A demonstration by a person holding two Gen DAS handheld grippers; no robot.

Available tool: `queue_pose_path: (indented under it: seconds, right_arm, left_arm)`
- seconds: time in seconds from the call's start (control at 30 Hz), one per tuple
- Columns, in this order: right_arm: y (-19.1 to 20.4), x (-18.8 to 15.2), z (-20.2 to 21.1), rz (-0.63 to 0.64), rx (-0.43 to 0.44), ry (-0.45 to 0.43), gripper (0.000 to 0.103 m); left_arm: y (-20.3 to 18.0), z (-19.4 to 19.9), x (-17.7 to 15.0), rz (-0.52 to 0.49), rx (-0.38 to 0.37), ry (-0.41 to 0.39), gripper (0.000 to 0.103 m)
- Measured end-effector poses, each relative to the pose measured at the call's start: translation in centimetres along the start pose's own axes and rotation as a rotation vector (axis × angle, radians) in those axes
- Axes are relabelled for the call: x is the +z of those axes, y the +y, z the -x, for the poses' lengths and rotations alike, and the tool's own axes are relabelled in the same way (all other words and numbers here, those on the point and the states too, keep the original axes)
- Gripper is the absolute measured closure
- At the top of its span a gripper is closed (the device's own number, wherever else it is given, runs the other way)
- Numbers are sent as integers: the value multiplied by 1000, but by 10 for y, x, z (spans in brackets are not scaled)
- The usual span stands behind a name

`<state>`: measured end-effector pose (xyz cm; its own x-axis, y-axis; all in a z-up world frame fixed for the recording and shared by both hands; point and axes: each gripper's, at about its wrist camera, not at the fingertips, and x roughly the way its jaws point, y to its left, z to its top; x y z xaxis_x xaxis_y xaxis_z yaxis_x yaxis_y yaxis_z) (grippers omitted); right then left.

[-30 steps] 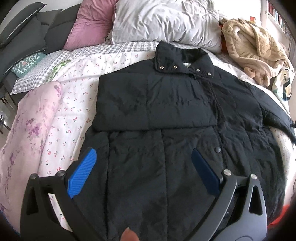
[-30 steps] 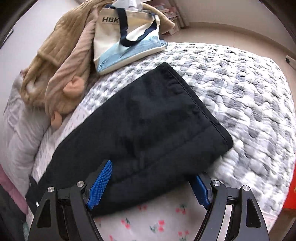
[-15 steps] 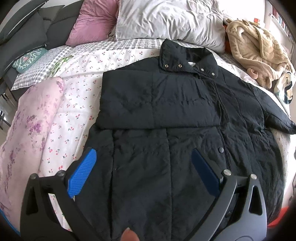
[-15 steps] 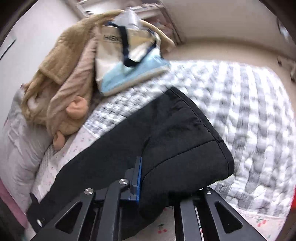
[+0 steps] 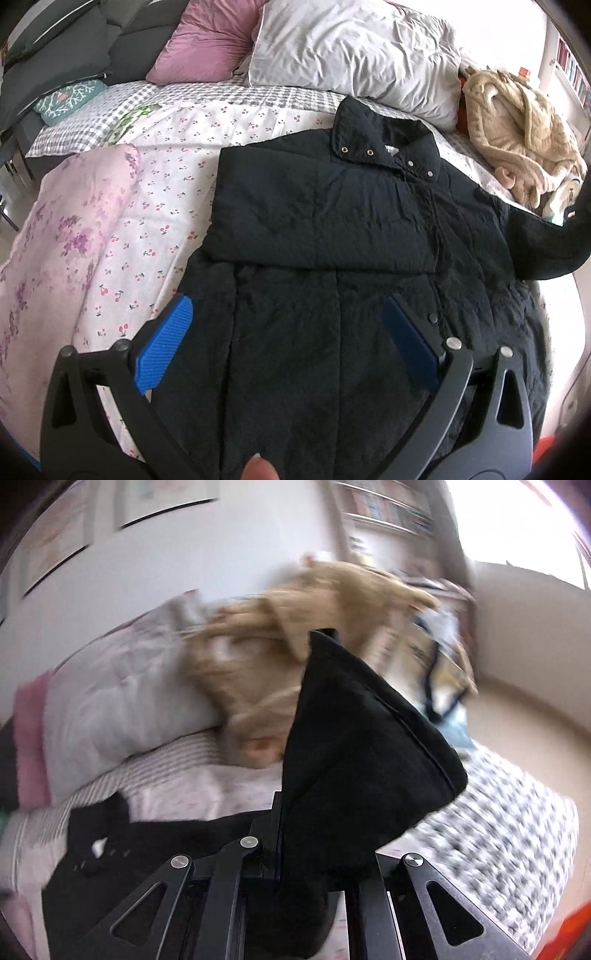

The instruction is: Fold large clothes

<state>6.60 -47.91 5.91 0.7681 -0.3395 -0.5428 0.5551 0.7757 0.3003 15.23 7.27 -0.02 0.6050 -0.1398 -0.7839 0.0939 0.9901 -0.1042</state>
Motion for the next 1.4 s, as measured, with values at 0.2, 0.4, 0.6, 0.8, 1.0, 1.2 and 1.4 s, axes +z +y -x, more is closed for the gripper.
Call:
queue_pose_path:
  seconds: [0.2,0.4,0.6,0.8,1.0,1.2,1.4]
  right_arm:
    - [103,-20,8,191,112,26,93]
    - [204,-82,-3,368,247,134,93]
    - [283,-179,-43,488,284,353,88]
    - [292,-242,-87,457,236,540,78]
    - [274,-221,-61,343,407,585,22]
    - [234,-205,-24,194,413,587,22]
    - [193,-196,-19,41,392,608,22]
  left_arm:
    - [11,5,2,22,-2,-6,1]
    - [24,6,4,58,7,-3,1]
    - [32,7,6,89,6,-3,1]
    - [42,10,11,112,0,-10,1]
    - [56,12,22,144,-39,-28,1]
    - [62,7,32,202,-130,-40,1]
    - [23,-39,40,194,-338,48,10]
